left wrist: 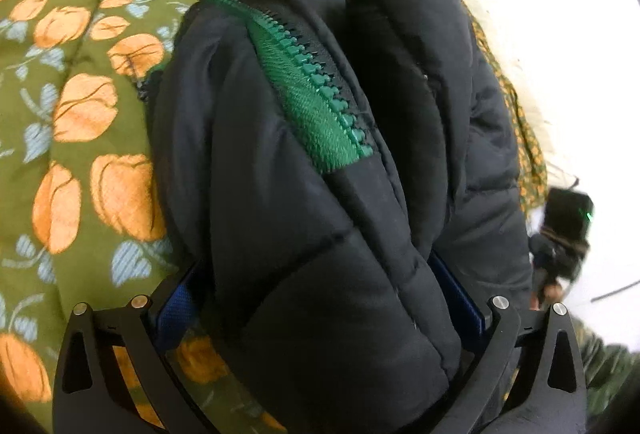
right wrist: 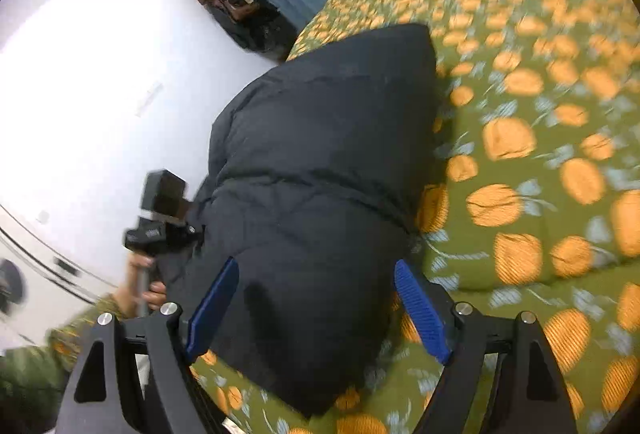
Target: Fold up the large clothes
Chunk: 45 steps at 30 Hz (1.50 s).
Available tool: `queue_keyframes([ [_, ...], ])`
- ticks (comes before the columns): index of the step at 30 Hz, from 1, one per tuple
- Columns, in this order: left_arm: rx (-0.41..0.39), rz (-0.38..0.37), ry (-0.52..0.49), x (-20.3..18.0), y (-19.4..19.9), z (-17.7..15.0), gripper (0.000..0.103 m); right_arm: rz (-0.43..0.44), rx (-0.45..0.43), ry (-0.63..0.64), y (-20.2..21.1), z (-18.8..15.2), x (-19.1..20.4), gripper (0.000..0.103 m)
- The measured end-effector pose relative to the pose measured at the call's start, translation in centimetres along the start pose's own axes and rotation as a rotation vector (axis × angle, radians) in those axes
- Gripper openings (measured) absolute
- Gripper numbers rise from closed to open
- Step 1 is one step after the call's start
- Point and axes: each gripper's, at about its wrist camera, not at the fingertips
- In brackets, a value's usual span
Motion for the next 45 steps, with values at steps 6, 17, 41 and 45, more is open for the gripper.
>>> queue_keyframes([
  [6,0.007,-0.061,0.001,0.4,-1.2,0.4,0.103,0.132,0.063,-0.100,-4.9,2.1,-5.1,0.103],
  [17,-0.132,-0.087,0.076,-3.0,0.5,-2.3,0.096,0.221,0.245,0.154,-8.6,5.3,1.1,0.092],
  [41,-0.244,0.076,0.136,-8.4,-2.0,7.2,0.098,0.114,0.173,-0.050,-7.5,17.7,-11.3,0.103],
  [45,-0.267,0.133,0.058,-10.5,1.1,5.1,0.097,0.129,0.084,-0.084,-3.5,16.8,-12.2,0.103],
])
Point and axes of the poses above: each gripper's, at about its wrist camera, not at the fingertips, and y roughly against the way its jaws point, x to its left, z to its top, and after that the axes turned 6 degrees about z, right-handed
